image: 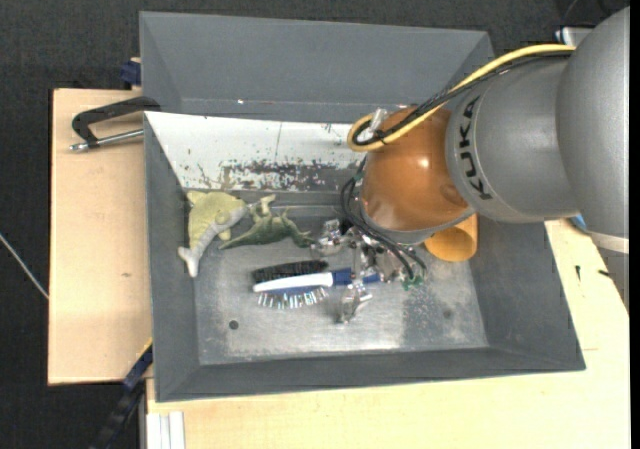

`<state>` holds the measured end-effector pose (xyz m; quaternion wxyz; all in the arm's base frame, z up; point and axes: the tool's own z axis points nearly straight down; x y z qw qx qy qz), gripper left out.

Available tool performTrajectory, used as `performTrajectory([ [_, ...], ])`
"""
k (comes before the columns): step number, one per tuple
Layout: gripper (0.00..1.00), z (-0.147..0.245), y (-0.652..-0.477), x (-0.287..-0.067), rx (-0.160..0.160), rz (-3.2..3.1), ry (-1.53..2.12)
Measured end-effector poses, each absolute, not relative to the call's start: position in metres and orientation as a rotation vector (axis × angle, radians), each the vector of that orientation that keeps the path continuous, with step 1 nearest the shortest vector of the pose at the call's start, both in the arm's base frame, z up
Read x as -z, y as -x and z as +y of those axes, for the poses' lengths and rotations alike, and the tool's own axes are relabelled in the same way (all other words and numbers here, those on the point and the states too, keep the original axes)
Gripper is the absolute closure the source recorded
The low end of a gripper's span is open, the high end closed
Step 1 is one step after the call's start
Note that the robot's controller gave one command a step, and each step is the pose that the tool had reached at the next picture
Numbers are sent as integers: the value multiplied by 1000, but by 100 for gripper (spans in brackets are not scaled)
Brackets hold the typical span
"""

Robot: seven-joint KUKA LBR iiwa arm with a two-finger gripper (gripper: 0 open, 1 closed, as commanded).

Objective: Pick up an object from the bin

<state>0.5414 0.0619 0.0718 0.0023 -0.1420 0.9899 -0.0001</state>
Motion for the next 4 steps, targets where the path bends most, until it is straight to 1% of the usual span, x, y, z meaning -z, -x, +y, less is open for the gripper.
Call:
performTrajectory([
  [1,0,83,-529,-102,-3,3080,579],
  [2,0,91,-521,-101,-3,3103,482],
  [3,0,92,-517,-72,-4,3103,429],
  [4,0,93,-519,-74,-3,3105,429],
])
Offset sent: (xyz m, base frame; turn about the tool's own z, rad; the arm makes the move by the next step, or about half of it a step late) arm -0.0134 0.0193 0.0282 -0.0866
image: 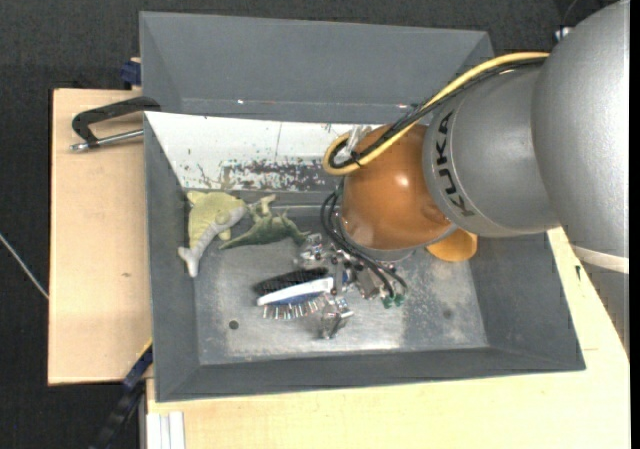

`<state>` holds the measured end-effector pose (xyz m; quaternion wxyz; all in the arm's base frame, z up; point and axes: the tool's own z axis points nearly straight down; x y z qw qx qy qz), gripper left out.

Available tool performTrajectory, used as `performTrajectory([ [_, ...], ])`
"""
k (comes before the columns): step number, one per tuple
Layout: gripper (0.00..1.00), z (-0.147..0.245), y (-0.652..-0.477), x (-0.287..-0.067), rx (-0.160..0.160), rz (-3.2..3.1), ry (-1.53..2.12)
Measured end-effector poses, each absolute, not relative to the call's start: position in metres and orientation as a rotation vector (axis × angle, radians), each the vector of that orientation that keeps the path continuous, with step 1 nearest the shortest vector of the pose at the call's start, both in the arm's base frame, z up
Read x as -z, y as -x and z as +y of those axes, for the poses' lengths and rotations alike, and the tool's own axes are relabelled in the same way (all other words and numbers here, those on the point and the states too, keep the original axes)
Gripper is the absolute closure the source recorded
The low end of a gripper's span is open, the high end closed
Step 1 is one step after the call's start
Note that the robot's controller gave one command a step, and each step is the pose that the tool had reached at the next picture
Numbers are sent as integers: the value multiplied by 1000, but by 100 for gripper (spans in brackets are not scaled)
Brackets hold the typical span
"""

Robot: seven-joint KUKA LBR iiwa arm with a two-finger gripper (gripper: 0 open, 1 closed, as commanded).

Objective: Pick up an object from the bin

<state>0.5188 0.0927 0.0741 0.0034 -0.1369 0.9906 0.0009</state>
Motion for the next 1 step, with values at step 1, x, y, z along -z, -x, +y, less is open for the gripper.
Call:
performTrajectory([
  [1,100,93,-521,-75,-3,3099,427],
])
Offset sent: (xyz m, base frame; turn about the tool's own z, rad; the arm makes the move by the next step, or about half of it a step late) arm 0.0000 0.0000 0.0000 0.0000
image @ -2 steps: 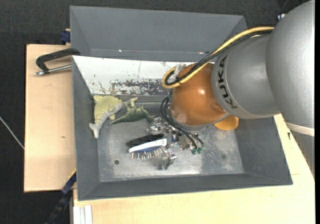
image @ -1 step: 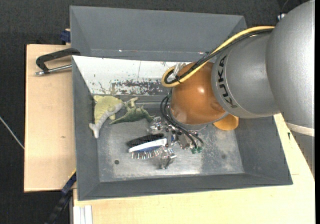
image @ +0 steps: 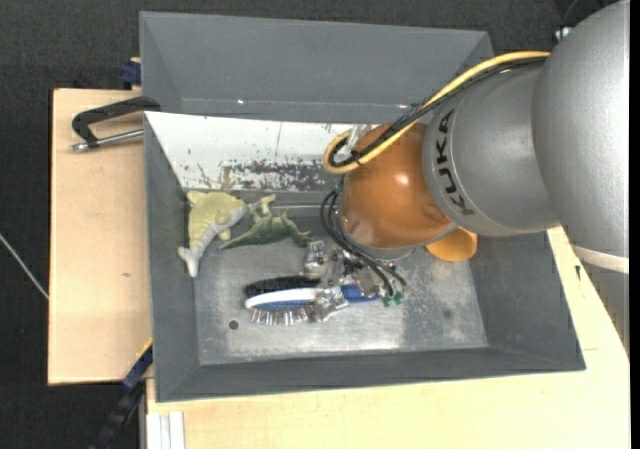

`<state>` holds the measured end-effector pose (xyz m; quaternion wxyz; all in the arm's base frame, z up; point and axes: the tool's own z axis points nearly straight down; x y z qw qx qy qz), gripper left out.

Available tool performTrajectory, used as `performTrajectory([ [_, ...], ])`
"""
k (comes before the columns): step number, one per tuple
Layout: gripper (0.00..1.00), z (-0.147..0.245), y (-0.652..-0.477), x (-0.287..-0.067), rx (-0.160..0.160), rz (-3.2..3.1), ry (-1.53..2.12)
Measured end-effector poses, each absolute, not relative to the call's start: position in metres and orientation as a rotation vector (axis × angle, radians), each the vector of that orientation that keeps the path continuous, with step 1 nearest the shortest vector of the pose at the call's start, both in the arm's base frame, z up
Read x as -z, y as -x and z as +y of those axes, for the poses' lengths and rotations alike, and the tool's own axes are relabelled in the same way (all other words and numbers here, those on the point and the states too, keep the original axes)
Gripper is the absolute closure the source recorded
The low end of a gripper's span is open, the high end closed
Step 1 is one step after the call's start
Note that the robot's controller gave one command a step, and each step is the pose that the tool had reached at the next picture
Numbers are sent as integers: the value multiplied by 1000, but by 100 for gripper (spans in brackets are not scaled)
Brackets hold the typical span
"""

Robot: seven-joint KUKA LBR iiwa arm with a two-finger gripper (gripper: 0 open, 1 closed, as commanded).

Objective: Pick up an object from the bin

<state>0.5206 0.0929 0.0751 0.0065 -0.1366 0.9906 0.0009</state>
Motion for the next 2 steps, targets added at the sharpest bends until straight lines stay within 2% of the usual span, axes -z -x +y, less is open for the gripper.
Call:
performTrajectory([
  [1,100,94,-523,-132,-2,3102,427],
  [2,100,95,-524,-146,-2,3106,428],
])
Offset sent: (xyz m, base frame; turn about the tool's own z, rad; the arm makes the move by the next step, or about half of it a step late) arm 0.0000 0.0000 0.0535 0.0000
